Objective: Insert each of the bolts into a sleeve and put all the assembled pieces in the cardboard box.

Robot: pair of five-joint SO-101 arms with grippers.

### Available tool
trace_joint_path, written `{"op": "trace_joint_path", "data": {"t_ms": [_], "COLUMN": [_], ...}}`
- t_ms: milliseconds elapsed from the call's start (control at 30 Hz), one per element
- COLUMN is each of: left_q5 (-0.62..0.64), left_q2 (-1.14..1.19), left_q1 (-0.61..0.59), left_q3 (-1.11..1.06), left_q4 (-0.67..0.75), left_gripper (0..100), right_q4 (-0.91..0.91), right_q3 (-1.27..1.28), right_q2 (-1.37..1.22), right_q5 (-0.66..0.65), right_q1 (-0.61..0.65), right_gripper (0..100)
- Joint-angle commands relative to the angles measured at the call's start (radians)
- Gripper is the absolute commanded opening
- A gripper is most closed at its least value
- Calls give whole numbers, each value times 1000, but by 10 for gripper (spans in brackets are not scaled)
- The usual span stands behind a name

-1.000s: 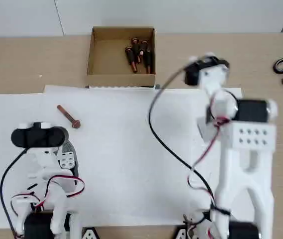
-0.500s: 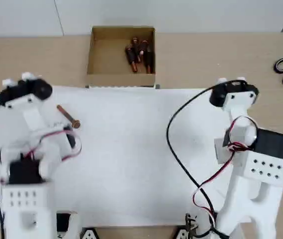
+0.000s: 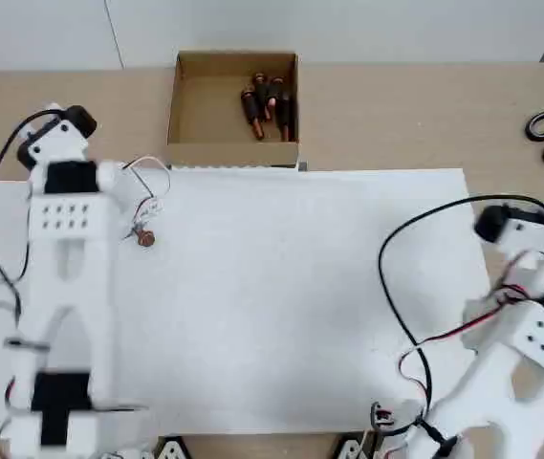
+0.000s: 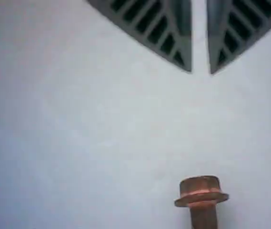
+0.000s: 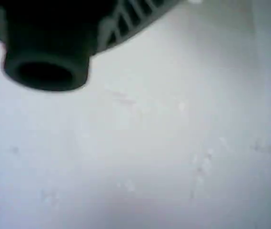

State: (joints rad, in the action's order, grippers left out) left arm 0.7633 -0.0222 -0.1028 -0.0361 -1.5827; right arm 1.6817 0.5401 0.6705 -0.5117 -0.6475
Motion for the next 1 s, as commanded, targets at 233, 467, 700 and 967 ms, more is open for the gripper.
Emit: {"op": "trace_joint_path", "data": {"t_ms": [233,467,700,967], "left_q5": [8,9,11,11], "left_q2": [293,465,546,578], "left_q1": [-110,-106,-110,-110], "left_q3": [397,433,433,429], "left_q4": [-103,-98,-44,60], "left_gripper": [215,214,214,197], "right_q4": [-2,-2,-2,-2], "right_q3": [-5,-5,-5,-5], "right_q2": [25,25,25,25], "right_q5": [-104,-120,-120,-120], "right_q1": [-171,-191,-186,-186], "right_gripper": [4,4,4,4]}}
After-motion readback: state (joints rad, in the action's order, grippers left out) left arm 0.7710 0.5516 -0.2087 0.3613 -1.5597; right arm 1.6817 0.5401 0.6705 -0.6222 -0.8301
